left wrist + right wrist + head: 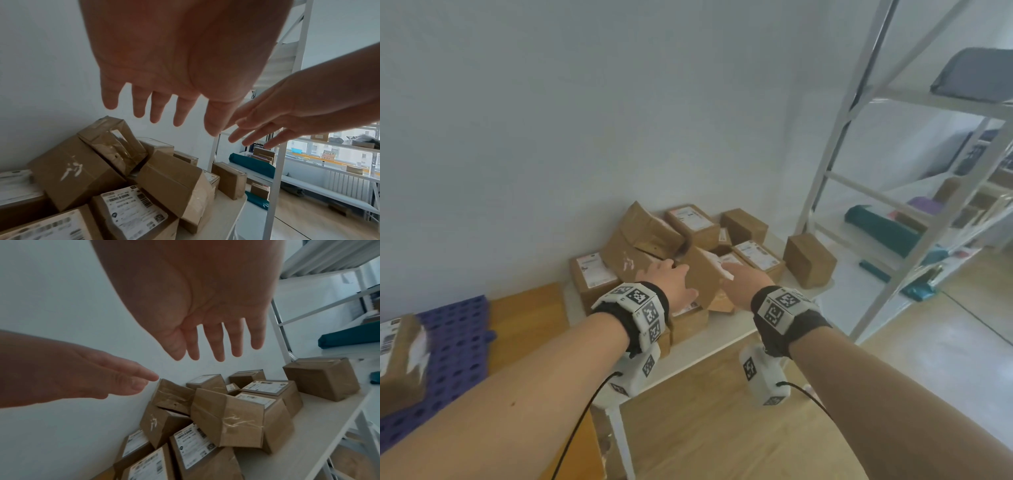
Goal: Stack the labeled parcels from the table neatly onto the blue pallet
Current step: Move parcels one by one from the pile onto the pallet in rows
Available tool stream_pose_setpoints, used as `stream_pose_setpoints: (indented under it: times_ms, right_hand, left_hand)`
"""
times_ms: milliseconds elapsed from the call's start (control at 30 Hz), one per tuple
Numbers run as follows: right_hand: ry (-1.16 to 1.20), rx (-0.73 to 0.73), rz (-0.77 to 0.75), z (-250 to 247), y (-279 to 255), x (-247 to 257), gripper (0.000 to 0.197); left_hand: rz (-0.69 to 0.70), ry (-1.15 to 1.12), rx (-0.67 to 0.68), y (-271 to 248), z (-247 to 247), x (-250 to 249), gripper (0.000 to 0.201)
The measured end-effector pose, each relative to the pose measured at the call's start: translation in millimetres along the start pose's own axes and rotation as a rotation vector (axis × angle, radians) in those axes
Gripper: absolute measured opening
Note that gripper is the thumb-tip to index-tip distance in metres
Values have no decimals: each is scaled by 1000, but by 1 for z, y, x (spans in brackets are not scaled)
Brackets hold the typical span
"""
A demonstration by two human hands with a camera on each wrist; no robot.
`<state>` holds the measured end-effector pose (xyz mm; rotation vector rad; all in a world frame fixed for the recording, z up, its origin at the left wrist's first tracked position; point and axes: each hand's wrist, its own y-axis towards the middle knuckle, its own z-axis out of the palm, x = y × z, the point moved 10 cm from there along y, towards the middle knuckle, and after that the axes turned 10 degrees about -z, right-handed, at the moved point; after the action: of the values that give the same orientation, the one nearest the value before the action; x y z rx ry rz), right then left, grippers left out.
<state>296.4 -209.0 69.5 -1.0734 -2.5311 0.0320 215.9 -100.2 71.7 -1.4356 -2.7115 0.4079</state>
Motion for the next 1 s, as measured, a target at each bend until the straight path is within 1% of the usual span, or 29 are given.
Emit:
stream_pose_setpoints:
  times_ms: [133, 267, 433, 500, 533, 600, 667, 800, 933, 1000]
  right_hand:
    - [8, 27, 33, -1, 33, -38, 51]
    - [-9, 87, 58, -7, 70, -70, 51]
    - [-5, 119, 63, -9, 119, -102, 49]
    - [27, 138, 74, -1, 133, -117, 49]
    - [43, 144, 80, 1, 135, -121, 50]
    - [98, 202, 95, 15, 143, -133, 52]
    - [136, 251, 97, 27, 151, -141, 53]
    - [212, 284, 91, 39, 167, -148, 48]
    - [194, 389, 28, 53, 181, -143, 44]
    - [222, 409, 10, 56, 188, -142, 42]
  left_hand:
    - [2, -7, 9, 46, 3, -27, 64]
    - [-6, -60, 40, 97, 6, -49, 65]
    - [-57, -91, 68, 150, 7, -62, 64]
    - [-89, -125, 80, 168, 15, -62, 65]
    - [-99, -151, 78, 171, 15, -62, 65]
    - [-141, -217, 110, 180, 26, -60, 67]
    - [-177, -260, 114, 187, 33, -58, 69]
    - [-276, -342, 111, 198, 41, -48, 72]
    - [-388, -421, 129, 200, 52, -37, 83]
    - [-463, -472, 144, 200, 59, -30, 88]
